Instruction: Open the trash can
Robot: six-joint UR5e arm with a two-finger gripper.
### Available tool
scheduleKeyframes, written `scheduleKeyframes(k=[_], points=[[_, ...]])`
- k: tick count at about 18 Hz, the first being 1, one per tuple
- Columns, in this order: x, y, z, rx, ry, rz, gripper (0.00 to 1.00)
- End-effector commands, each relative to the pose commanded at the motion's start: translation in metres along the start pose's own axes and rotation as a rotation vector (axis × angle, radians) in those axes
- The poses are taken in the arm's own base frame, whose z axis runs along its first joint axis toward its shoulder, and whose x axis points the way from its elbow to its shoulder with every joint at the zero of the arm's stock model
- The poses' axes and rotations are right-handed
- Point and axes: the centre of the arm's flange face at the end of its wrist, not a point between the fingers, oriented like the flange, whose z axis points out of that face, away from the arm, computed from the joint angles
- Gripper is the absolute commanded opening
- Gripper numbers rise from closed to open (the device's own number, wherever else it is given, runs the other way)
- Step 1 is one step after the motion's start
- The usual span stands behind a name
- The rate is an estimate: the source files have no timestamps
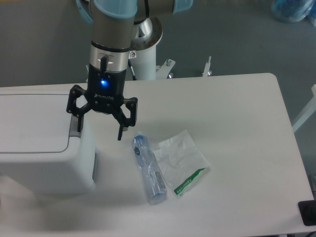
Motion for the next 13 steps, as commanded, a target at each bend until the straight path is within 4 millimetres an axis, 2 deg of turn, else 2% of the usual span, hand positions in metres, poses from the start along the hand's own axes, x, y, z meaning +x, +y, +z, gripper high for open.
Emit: scheduleKeyframes(k=[13], points=[[-0.0005, 0.0029, 0.0036, -0.007, 0.001, -0.003, 1.00]])
